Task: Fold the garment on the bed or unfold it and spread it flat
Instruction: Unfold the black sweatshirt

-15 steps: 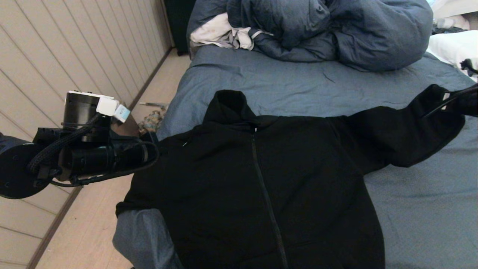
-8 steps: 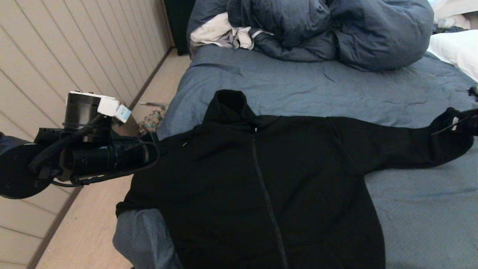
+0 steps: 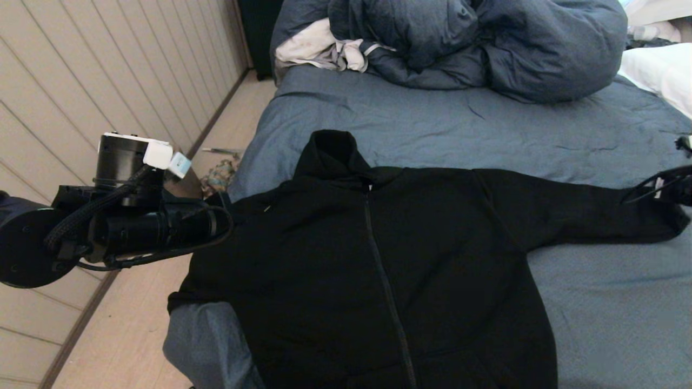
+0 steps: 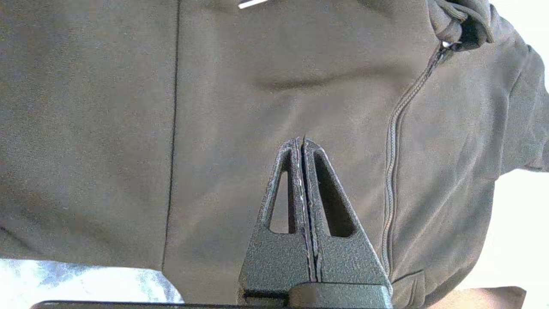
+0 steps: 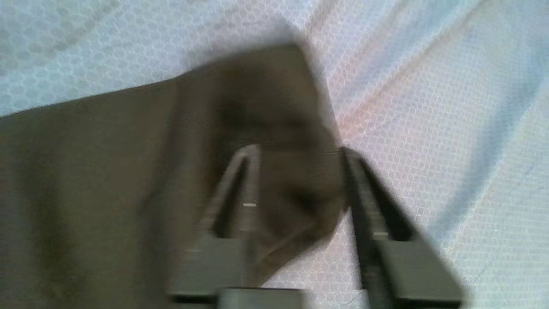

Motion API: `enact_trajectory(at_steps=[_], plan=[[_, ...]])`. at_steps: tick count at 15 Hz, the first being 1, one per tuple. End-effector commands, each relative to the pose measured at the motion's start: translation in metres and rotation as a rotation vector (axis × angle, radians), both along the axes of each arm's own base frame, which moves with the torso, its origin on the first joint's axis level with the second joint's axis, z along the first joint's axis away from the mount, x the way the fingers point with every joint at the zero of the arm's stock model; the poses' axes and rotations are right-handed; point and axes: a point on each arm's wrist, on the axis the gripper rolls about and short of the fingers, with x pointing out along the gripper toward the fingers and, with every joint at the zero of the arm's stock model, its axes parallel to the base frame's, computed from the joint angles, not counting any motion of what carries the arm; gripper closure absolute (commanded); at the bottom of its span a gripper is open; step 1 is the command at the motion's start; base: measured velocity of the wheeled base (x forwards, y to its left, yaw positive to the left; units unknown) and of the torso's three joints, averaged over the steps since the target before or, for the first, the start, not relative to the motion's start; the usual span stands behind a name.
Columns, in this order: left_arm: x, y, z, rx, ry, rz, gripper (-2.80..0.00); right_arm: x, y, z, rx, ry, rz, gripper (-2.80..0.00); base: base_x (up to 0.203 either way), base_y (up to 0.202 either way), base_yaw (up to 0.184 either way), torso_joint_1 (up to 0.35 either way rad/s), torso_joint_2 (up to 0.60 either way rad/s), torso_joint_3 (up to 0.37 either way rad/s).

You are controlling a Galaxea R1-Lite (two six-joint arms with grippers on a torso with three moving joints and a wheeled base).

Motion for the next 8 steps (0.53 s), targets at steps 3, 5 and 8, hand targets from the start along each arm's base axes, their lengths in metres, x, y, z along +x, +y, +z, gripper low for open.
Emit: enact_trajectory(at_steps=[3, 5, 8], plan=[[-0.001, 0.000, 0.000, -0.004, 0.001, 0.000, 0.00, -0.013, -0.015, 0.021, -0.030, -0.042, -0.038, -2.80, 0.000, 0.000, 0.000, 0.000, 0.00, 0.000], [-0.001, 0.000, 0.000, -0.005, 0.001, 0.000, 0.00, -0.025, -0.020, 0.039, -0.034, -0.082, -0.049, -2.80, 0.000, 0.000, 0.000, 0.000, 0.00, 0.000], [-0.003, -0.004, 0.000, -0.007, -0.007, -0.013, 0.00, -0.039, -0.003, 0.071, 0.065, -0.208, -0.013, -2.80, 0.000, 0.000, 0.000, 0.000, 0.00, 0.000]])
